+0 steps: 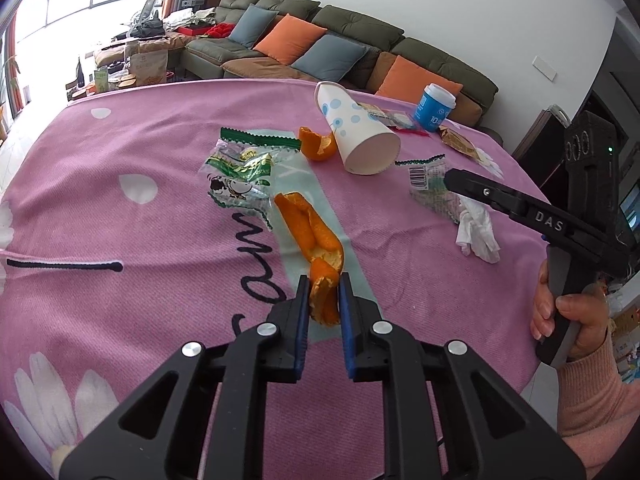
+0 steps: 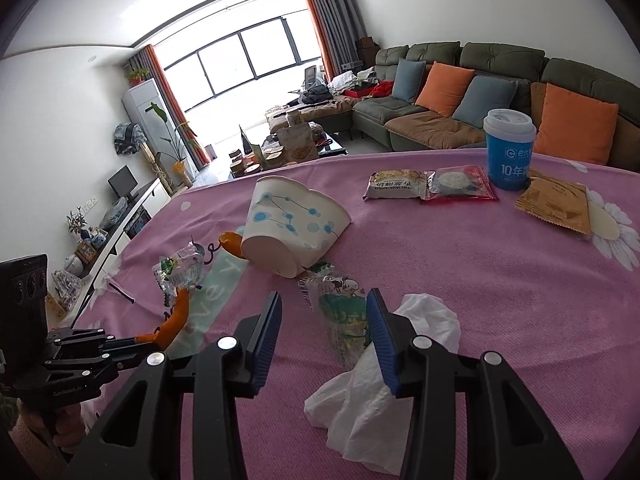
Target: Collect trash
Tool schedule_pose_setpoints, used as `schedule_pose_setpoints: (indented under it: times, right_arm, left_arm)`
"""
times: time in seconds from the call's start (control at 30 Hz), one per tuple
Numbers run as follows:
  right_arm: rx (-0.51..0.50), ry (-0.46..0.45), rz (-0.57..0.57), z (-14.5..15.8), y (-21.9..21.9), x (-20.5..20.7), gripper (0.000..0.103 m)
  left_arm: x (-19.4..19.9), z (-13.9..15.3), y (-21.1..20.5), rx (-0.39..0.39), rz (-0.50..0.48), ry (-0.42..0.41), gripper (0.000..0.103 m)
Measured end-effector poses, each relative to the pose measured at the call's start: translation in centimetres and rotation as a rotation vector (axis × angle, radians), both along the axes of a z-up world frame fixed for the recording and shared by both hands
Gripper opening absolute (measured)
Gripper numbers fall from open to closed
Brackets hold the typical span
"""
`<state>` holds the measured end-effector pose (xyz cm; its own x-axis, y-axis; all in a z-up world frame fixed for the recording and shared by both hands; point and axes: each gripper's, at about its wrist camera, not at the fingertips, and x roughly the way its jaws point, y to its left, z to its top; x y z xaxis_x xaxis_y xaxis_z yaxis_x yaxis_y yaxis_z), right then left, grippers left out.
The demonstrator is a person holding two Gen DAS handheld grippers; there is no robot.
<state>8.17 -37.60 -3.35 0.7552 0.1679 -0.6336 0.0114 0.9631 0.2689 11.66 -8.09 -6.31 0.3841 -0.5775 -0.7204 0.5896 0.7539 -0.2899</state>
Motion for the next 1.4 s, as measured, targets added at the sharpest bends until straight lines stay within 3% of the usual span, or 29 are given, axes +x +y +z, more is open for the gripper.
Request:
schedule_pose_setpoints:
  times: [0.13,0.3,0.4,0.73,1.17,1.4]
  right_arm:
    - [-0.018,0.011,0.006,-0.1,0.4,0.4,0.036]
    - [-0.049,0.028,0.012,-0.3,0.9,0.7,0.011]
    - [-0.055,0.025,0.018,-0.3,1.1,0.8,0.004]
    - [-0.014,-0.018,0.059,0.9,2.2,0.1,0.002]
    - [0.034,-0.072,0.256,3.1,8.8,-1.2,0.002]
    - [0.043,-0.056,0.266,2.9,10.0,-1.5,0.002]
  left_arm:
    - [-1.1,0.4,1.5,-0.027,0.008,-0.011,0.014]
    - [-2.0,0.8,3.8,-0.048,0.044,-0.015,0.014]
    - [-2.3,1.0,5.2,-0.061,0.066,-0.011,0.014]
    - [-3.6,1.3,8.8,-0.078,0.134,-0.022,0.014]
    - [-5.5,1.8,14.0,-0.099,0.252,-0.032,0.014]
    - [-5.9,1.9,15.3,-0.107,0.272,-0.036,0.014]
